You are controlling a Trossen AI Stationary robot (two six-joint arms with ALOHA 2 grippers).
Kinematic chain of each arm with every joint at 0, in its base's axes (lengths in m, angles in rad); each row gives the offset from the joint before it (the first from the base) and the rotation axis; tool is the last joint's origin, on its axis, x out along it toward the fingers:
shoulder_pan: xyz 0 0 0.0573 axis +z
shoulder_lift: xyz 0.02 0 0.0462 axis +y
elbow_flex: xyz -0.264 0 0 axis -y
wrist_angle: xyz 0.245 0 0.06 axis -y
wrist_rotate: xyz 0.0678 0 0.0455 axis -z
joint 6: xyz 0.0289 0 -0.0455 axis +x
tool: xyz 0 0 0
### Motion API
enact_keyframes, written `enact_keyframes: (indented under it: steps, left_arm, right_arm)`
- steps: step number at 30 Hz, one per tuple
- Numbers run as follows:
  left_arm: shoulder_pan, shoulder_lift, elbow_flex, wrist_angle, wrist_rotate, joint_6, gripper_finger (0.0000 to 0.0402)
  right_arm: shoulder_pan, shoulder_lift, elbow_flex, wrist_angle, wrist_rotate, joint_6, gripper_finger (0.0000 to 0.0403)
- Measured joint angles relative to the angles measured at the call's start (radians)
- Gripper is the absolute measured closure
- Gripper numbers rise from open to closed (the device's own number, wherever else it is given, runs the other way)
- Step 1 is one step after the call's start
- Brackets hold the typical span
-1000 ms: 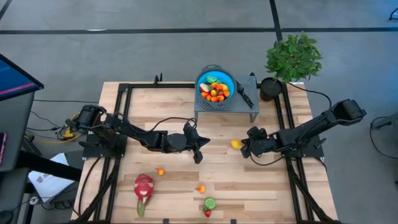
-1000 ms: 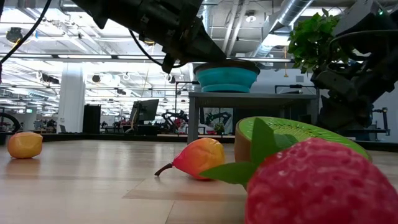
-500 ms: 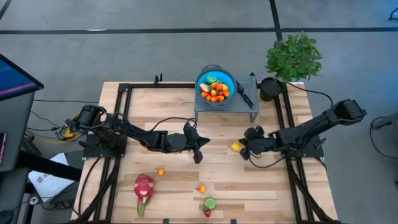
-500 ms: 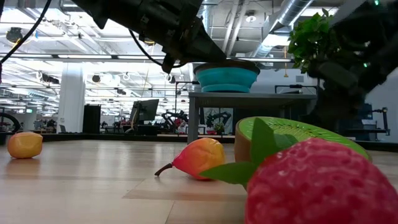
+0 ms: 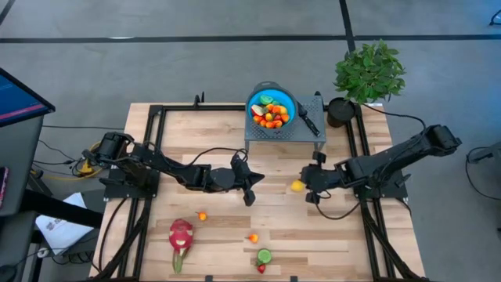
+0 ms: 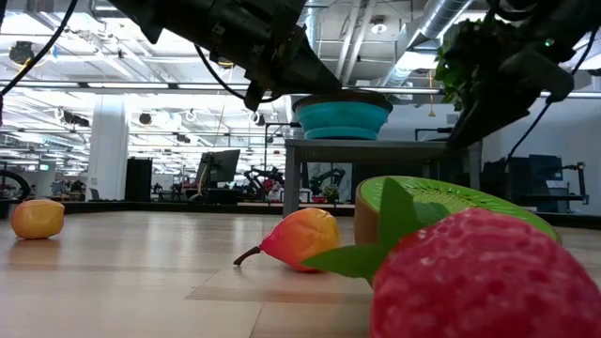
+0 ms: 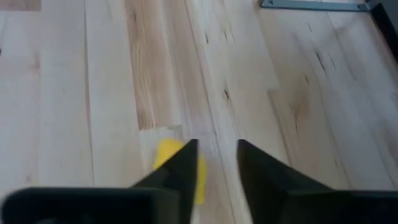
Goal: Pick & Place Fruit
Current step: Put the lemon into the strainer bowl
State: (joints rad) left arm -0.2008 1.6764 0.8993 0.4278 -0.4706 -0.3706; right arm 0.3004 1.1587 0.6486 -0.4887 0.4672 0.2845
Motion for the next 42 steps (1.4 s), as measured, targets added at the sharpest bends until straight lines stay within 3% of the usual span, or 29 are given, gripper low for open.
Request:
enact_keyframes:
  steps: [7,12,16,23,31,42]
  left_arm:
    - [0.000,0.000,0.000,0.000,0.000,0.000,0.0399]
    - [0.000,0.000,0.000,0.000,0.000,-0.001,0.0399]
    - [0.000,0.000,0.000,0.000,0.000,-0.001,0.0399]
    - [0.000,0.000,0.000,0.000,0.000,-0.001,0.0399]
    - [0.000,0.000,0.000,-0.001,0.000,-0.004,0.0399]
    - [0.005,0.000,0.000,-0.001,0.000,-0.002,0.0399]
  right_arm:
    - [0.000,0.000,0.002,0.001,-0.002,-0.006,0.0143]
    - [-0.007,0.002,-0.002,0.001,-0.063,-0.055,0.0081]
    - [-0.043,0.037,-0.023,0.013,-0.169,-0.070,0.0083]
    - [-0.107,0.173,-0.025,0.114,-0.241,-0.258,0.0096]
    - [-0.191,0.329,-0.024,0.156,-0.329,-0.345,0.0097]
    - [-0.206,0.327,-0.025,0.247,-0.366,-0.374,0.0113]
